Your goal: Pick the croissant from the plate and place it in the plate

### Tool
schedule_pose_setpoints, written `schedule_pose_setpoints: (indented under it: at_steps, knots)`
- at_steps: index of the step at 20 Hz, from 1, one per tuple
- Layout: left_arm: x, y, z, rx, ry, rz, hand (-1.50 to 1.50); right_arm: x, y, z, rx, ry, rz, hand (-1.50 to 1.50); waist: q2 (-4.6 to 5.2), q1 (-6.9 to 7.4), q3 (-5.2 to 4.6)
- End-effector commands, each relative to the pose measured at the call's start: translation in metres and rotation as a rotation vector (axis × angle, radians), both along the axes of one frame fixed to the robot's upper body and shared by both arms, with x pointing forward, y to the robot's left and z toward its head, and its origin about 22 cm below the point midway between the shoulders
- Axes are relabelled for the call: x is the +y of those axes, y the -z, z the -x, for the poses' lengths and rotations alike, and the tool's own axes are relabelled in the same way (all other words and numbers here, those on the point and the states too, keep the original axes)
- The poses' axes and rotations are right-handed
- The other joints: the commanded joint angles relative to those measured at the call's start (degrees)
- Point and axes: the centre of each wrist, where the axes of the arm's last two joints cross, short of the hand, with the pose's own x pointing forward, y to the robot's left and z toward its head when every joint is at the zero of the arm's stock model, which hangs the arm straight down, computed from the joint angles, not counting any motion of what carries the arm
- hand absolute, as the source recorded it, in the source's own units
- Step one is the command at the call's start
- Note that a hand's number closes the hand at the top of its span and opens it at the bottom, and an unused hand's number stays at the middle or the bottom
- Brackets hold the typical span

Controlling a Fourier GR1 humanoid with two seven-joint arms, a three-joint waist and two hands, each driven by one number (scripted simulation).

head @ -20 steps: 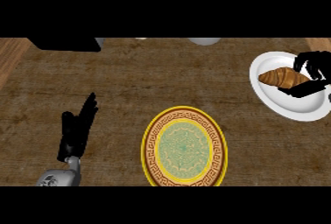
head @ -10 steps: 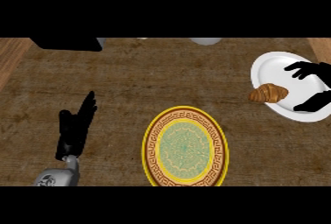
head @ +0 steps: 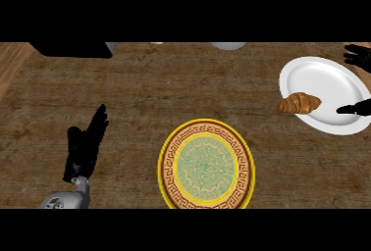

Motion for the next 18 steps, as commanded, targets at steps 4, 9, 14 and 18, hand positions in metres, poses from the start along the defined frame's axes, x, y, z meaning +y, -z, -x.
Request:
schedule_pose_setpoints:
  at_steps: [4, 9, 14, 18]
  knots:
    - [0.001, 0.003, -0.002, -0.003, 0.015, -0.003, 0.0, -0.034, -0.003, 0.024, 0.01, -0.027, -0.208, -1.5, 0.37, 0.45, 0.04]
    - [0.011, 0.0, 0.002, 0.005, 0.015, -0.002, 0.0, -0.029, 0.012, 0.028, -0.007, -0.076, -0.251, -1.5, 0.13, 0.76, 0.1]
    - [-0.007, 0.001, -0.009, 0.008, 0.015, 0.003, 0.0, -0.023, 0.022, 0.028, -0.021, -0.094, -0.255, -1.5, 0.17, 0.14, 0.06]
    - [-0.005, 0.004, 0.005, 0.0, 0.007, 0.005, 0.0, -0.028, 0.034, 0.039, -0.009, -0.079, -0.217, -1.5, -0.25, 0.08, -0.01]
